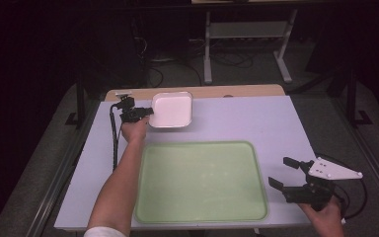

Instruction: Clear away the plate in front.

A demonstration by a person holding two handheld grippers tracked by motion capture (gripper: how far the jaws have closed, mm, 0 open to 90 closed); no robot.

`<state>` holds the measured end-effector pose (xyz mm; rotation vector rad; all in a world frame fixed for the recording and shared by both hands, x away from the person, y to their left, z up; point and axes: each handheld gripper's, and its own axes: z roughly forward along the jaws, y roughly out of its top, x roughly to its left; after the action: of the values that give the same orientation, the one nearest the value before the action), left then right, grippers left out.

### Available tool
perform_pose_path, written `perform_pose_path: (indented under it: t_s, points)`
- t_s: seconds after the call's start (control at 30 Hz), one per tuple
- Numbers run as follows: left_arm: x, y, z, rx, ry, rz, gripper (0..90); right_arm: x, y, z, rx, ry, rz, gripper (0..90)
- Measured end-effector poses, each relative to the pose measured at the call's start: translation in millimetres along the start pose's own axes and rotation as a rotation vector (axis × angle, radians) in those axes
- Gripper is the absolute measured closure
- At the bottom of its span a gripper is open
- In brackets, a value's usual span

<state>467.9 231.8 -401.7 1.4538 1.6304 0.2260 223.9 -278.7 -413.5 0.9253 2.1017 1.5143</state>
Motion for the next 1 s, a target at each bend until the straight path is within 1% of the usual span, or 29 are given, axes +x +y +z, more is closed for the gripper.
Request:
perform_pose_path:
  t_s: [0.1,0.17,0.47,0.57,0.67,0.7,0.73,1.0]
  points:
    - [-2.7,2.0,-8.2,-0.017,-0.018,0.000,88.7,0.5,0.4,0.4,-0.002,-0.003,0.002,13.7]
    - [-3.1,2.4,-9.8,-0.020,-0.022,-0.001,88.7,0.7,0.6,0.7,-0.002,-0.004,0.001,13.7]
    - [-10.1,3.7,-28.6,-0.046,-0.044,0.003,88.7,1.2,0.8,1.6,-0.003,-0.006,0.000,13.7]
    - [-13.2,1.6,-34.5,-0.051,-0.049,0.012,88.7,0.9,0.2,0.9,-0.005,-0.009,0.000,13.6]
    - [-16.3,-2.2,-40.5,-0.056,-0.068,0.010,88.7,-0.2,0.0,-0.6,-0.008,-0.017,0.000,13.6]
    - [-18.6,-3.7,-44.5,-0.057,-0.073,0.021,88.7,-0.9,0.0,-1.7,-0.013,-0.023,0.003,13.6]
    - [-18.6,-3.7,-44.5,-0.057,-0.073,0.021,88.7,-0.9,0.0,-1.7,-0.013,-0.023,0.003,13.6]
    - [-22.9,-11.7,-60.6,-0.065,-0.086,0.035,88.7,0.6,1.2,-5.0,-0.031,-0.038,-0.002,13.6]
